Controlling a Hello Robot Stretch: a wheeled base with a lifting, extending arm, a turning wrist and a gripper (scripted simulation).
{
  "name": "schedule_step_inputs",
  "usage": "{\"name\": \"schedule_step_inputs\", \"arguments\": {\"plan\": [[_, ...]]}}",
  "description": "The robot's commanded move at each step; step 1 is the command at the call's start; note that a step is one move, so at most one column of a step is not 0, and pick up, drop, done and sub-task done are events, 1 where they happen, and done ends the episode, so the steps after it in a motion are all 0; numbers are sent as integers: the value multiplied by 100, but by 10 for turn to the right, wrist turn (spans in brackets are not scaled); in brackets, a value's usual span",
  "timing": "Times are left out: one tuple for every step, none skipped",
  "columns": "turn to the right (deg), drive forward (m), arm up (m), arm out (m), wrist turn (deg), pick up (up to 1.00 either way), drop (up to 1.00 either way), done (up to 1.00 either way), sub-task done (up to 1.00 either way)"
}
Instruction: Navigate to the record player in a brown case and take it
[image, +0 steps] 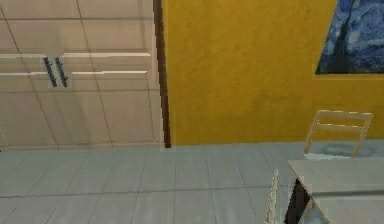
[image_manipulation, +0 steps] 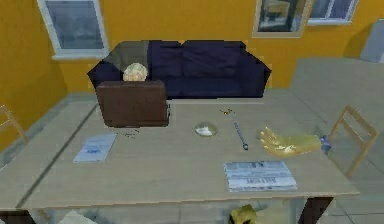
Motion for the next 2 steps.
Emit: {"name": "schedule_step_inputs", "arguments": {"plan": [[0,25,0,0,0,0,0,0,0],[60,0,0,0,0,0,0,0,0]]}}
